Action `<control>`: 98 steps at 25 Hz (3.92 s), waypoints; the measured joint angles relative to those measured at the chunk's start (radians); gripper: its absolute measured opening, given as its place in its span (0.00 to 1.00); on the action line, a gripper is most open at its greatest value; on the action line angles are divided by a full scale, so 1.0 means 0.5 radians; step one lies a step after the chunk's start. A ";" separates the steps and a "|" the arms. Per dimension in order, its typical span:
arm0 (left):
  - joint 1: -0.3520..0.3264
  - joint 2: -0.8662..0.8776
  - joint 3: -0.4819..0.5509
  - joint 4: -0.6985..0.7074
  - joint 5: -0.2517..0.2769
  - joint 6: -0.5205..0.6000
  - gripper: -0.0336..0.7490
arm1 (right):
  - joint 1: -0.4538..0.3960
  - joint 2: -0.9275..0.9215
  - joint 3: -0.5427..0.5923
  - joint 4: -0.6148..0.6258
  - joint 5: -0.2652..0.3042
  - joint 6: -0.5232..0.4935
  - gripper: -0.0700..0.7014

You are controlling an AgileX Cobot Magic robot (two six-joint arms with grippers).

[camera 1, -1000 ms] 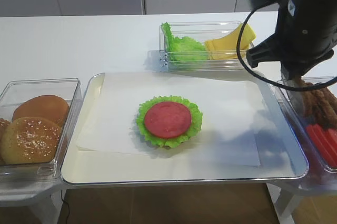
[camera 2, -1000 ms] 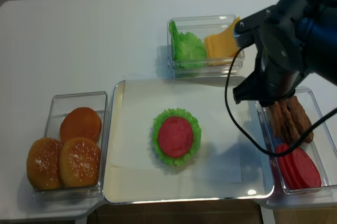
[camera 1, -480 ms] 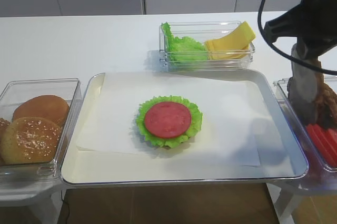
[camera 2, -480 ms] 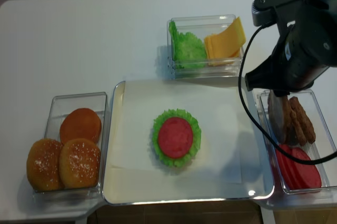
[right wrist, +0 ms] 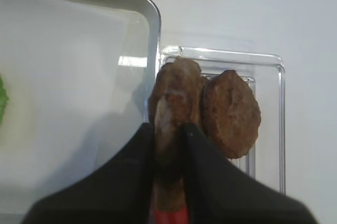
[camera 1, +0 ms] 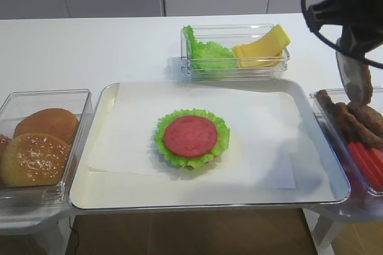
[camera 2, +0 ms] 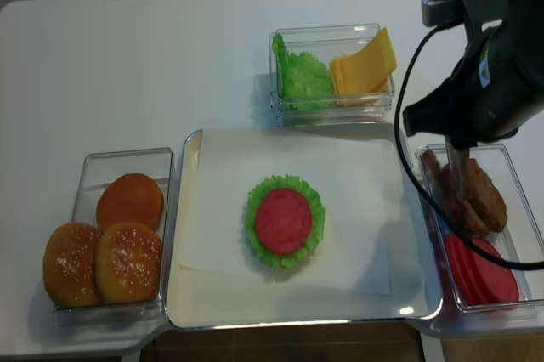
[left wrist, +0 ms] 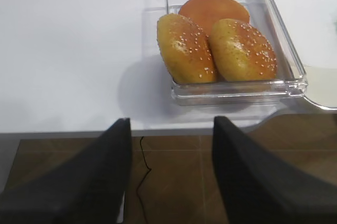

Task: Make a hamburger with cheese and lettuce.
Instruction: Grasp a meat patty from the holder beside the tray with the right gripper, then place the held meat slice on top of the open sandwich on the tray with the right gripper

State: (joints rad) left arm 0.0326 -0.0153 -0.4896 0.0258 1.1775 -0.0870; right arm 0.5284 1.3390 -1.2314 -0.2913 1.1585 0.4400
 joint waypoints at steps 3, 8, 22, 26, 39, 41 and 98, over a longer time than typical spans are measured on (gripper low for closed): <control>0.000 0.000 0.000 0.000 0.000 0.000 0.51 | 0.024 0.000 -0.058 0.007 0.000 0.000 0.25; 0.000 0.000 0.000 0.000 0.000 0.000 0.51 | 0.164 0.000 -0.116 0.007 0.005 -0.008 0.25; 0.000 0.000 0.000 0.000 0.000 0.000 0.51 | 0.565 0.187 -0.127 0.001 -0.089 0.057 0.25; 0.000 0.000 0.000 0.000 0.000 0.000 0.51 | 0.666 0.295 -0.127 -0.015 -0.177 0.103 0.25; 0.000 0.000 0.000 0.000 0.000 0.000 0.51 | 0.793 0.457 -0.127 -0.155 -0.355 0.252 0.24; 0.000 0.000 0.000 0.000 0.000 0.000 0.51 | 0.793 0.474 -0.128 -0.155 -0.368 0.252 0.24; 0.000 0.000 0.000 0.000 0.000 0.000 0.51 | 0.793 0.606 -0.131 -0.184 -0.539 0.252 0.34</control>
State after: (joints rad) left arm 0.0326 -0.0153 -0.4896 0.0258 1.1775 -0.0870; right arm 0.9249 1.6422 -1.2970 -0.3835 0.8888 0.5660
